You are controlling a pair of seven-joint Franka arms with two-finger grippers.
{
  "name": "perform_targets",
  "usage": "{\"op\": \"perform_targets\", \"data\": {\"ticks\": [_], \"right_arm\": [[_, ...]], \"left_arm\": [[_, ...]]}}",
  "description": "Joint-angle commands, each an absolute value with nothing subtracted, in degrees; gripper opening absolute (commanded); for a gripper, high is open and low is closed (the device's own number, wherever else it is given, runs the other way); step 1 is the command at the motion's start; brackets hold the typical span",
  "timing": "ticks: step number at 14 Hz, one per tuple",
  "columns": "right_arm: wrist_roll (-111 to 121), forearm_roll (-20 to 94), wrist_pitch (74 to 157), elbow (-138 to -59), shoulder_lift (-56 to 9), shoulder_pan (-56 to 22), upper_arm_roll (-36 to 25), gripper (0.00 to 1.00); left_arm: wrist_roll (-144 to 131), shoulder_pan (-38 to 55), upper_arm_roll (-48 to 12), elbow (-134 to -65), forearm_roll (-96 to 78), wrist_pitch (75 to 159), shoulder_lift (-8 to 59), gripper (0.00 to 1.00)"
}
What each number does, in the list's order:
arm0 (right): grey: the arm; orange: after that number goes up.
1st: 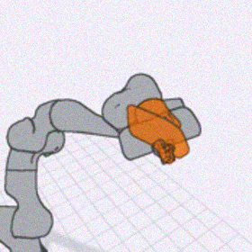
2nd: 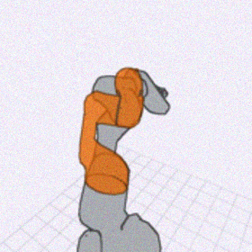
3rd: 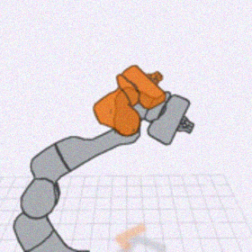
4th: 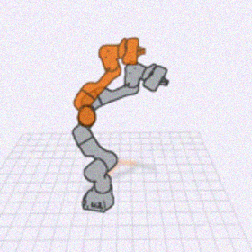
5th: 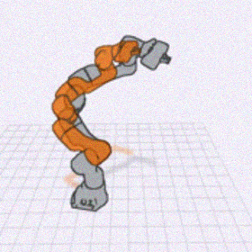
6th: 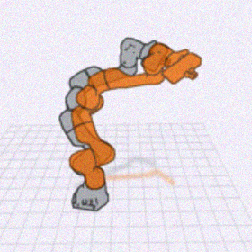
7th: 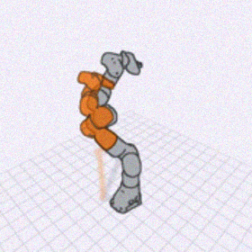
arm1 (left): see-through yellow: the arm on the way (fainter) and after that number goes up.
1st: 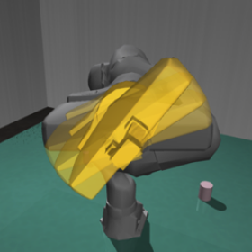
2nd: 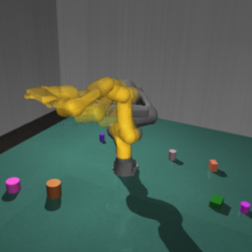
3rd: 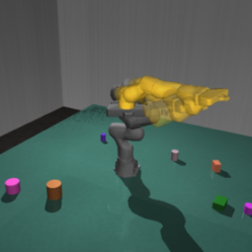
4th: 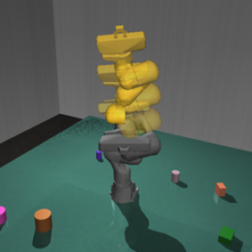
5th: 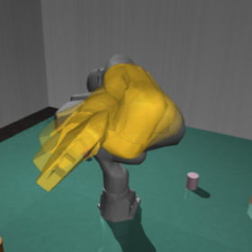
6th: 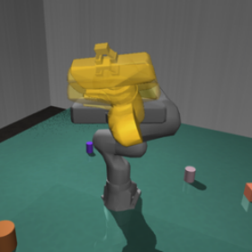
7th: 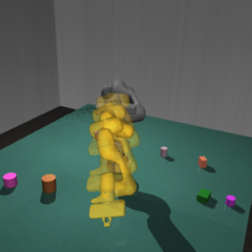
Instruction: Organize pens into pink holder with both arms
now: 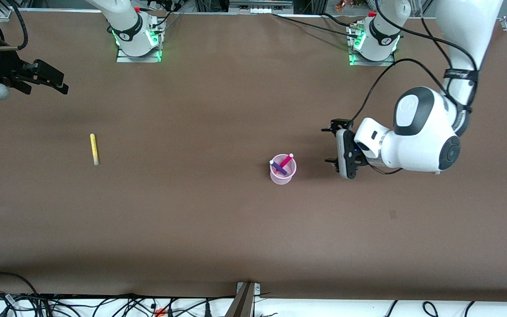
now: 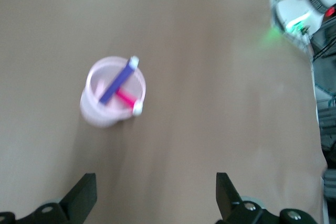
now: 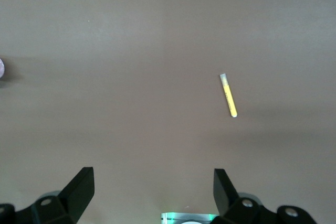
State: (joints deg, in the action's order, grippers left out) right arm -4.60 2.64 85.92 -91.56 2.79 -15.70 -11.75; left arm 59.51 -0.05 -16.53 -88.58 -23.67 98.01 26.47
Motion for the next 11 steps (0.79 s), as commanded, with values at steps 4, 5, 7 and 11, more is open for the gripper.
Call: {"op": "perform_targets", "data": {"ticks": [4,5,7,11], "right_arm": [[-1.8,-0.8,87.0,-91.2,3.0,-14.3,-10.4,1.00],[-1.8,-0.8,86.7,-90.2,2.6,-14.3,-10.3,1.00],[-2.0,-0.7,86.6,-89.4,2.4,-14.2,-10.4,1.00],[-2.5,-3.2,86.9,-88.8,1.1,-14.2,-10.4,1.00]], "left_arm": [[34.1,0.9,-17.0,-75.4,-1.7,79.7,25.9,1.00],[30.1,1.0,-17.1,-73.8,1.9,77.6,25.9,1.00],[23.5,0.6,-17.0,-73.0,5.3,75.9,25.8,1.00],[17.2,-1.2,-14.9,-70.0,7.2,77.2,24.3,1.00]]}}
